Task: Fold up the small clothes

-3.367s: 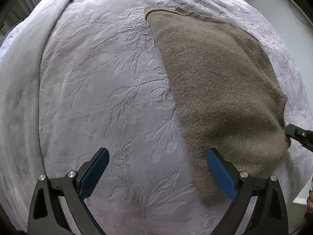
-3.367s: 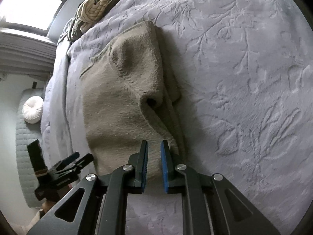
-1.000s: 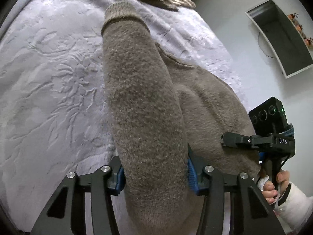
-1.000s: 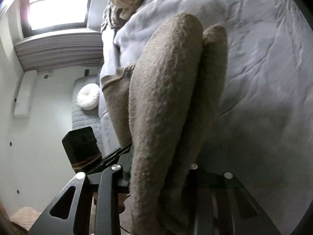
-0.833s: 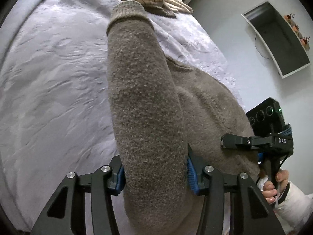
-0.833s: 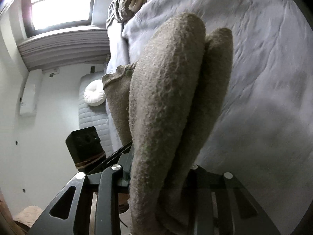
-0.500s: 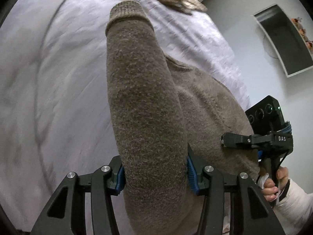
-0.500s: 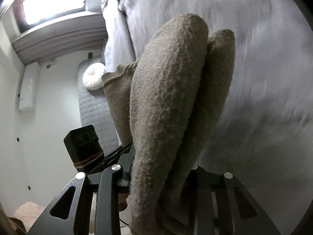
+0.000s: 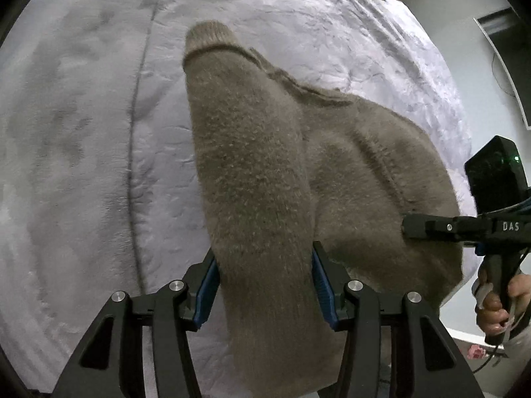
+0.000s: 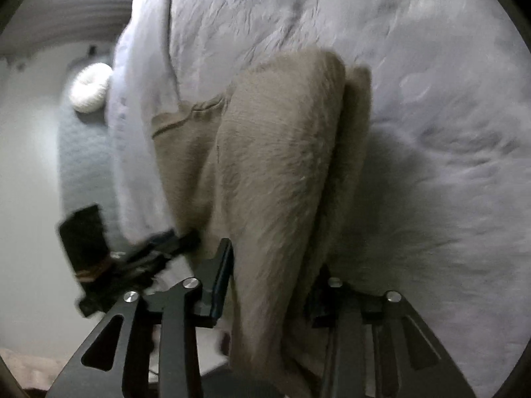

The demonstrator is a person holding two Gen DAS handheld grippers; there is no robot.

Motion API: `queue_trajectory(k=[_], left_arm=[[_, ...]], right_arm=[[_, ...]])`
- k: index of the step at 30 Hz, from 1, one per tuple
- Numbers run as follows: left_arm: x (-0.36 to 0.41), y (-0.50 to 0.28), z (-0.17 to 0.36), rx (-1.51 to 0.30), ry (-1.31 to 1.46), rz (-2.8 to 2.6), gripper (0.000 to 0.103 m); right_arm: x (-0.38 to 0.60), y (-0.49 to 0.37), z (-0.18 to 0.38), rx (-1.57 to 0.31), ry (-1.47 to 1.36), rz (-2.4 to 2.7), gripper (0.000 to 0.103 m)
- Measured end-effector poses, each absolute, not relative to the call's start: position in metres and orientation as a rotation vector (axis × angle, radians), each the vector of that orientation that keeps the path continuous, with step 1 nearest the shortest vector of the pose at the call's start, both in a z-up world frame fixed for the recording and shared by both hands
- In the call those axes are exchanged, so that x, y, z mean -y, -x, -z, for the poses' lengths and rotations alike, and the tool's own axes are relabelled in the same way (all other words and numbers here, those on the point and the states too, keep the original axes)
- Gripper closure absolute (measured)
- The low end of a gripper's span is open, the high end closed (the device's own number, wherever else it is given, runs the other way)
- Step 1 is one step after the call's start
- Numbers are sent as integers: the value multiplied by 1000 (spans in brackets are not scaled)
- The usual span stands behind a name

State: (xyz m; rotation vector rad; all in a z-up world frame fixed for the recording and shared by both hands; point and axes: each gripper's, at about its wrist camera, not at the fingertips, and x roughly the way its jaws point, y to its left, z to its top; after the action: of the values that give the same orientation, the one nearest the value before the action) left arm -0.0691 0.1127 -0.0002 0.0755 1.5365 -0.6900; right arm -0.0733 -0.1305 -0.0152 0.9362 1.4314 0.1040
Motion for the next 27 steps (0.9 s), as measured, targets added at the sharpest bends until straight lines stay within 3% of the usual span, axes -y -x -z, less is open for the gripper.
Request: queue_trajectory(k=[3, 5, 9, 13, 17, 27], left_arm=[[-121, 66, -12, -1497, -87, 657, 51], [-131, 63, -19, -1463, -83, 618, 51], [-149, 54, -12, -1473, -89, 518, 51], [-147, 58, 10, -1487, -146, 465, 50], [-140, 65, 13, -1453, -208, 450, 49], [-162, 86, -16, -1451, -276, 479, 49]], right_arm=[[146, 87, 5, -1438, -817, 2, 62], [150, 89, 2, -1434, -778, 38, 76], [156, 104, 14, -1470, -645, 150, 92], [159, 106, 36, -1504, -630, 240, 92], [167, 115, 54, -1549, -653, 308, 99], [168, 138, -35, -1370, -722, 205, 93]])
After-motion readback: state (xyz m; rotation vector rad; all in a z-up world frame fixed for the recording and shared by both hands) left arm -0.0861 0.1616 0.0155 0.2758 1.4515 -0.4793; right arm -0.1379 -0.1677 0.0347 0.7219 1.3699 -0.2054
